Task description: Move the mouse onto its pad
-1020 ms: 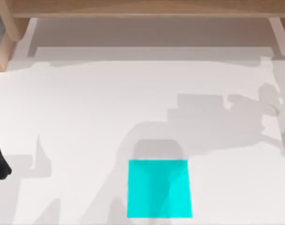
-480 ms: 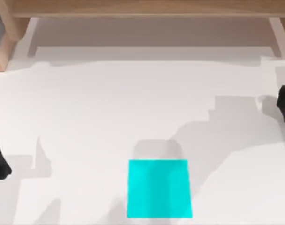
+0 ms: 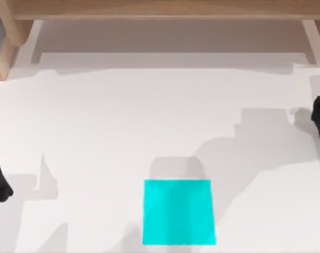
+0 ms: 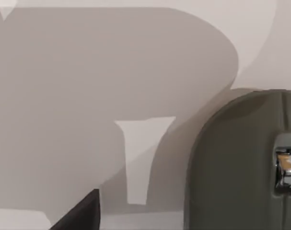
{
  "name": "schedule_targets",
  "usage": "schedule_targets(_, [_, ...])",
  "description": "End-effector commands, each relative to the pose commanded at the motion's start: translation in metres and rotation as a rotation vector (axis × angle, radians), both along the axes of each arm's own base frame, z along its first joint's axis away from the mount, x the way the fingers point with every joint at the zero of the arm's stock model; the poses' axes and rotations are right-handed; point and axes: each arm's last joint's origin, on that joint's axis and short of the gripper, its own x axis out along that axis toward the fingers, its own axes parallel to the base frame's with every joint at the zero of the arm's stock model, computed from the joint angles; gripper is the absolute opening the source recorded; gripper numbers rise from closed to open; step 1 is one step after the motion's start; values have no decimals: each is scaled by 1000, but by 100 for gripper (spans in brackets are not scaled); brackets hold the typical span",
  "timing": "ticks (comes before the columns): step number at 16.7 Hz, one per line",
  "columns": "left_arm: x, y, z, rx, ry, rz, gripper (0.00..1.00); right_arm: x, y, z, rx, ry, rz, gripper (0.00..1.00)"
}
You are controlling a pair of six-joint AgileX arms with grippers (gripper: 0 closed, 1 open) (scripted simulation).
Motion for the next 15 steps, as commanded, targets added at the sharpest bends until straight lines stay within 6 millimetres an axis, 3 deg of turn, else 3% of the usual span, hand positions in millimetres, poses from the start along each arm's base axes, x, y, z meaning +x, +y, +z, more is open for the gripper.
schedule_targets(9, [0,0,0,0,0,0,100,0,0,0,0,0,0,2])
schedule_targets(15, [0,0,0,0,0,0,100,0,0,0,0,0,0,0])
